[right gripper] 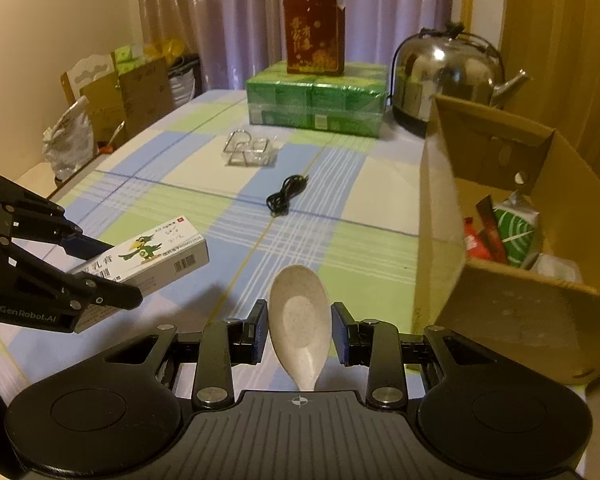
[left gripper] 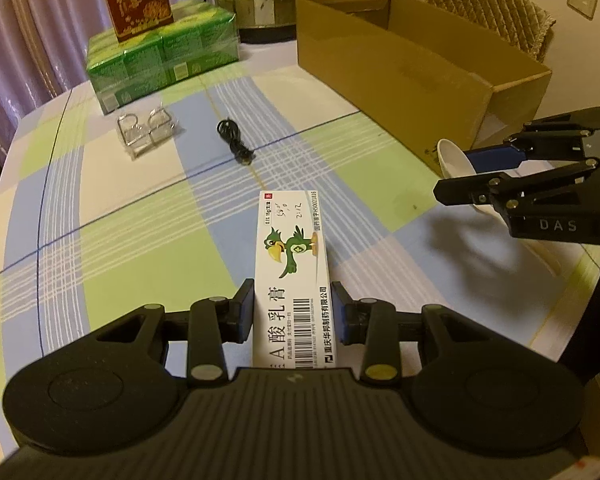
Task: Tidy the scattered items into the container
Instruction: 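Lift and carry the spoon and ointment box toward the cardboard box, then lower the spoon and ointment box into the box and open both tools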
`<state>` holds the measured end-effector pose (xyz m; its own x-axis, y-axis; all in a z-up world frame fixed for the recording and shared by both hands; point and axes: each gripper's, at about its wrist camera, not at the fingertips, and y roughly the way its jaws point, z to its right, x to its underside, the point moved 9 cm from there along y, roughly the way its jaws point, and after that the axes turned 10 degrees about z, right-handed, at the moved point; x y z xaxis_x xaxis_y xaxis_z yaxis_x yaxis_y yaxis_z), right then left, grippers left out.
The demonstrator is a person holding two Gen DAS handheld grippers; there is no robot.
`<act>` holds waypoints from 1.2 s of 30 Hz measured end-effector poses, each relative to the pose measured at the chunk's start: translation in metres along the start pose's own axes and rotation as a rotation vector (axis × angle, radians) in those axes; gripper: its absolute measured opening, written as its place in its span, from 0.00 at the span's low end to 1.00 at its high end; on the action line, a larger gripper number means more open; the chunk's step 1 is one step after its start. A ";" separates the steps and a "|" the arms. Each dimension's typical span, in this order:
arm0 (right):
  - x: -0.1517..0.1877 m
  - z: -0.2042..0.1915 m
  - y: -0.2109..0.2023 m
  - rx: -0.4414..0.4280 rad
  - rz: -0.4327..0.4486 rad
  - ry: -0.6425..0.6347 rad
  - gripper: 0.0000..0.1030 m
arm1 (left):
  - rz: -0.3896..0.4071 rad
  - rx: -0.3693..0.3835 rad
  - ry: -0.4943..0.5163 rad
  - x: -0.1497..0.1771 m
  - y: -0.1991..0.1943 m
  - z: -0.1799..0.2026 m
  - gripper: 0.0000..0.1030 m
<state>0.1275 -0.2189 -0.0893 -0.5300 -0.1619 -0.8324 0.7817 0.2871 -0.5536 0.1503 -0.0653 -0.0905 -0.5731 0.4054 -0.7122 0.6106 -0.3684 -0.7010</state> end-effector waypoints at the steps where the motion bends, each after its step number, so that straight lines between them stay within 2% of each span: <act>1: -0.002 0.001 -0.003 0.003 0.006 0.002 0.29 | 0.003 0.000 0.003 -0.002 -0.002 0.002 0.32; 24: -0.024 0.042 -0.048 0.067 0.075 0.038 0.29 | 0.052 0.021 0.064 -0.033 -0.017 0.042 0.32; 31: -0.038 0.071 -0.059 0.097 0.093 0.049 0.29 | 0.067 0.044 0.084 -0.048 -0.013 0.056 0.32; 36: -0.057 0.104 -0.073 0.132 0.116 0.060 0.29 | 0.096 0.081 0.084 -0.072 -0.010 0.074 0.32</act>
<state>0.1349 -0.3292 -0.0040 -0.4494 -0.0768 -0.8900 0.8730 0.1734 -0.4558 0.1446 -0.1523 -0.0347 -0.4643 0.4323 -0.7730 0.6123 -0.4739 -0.6328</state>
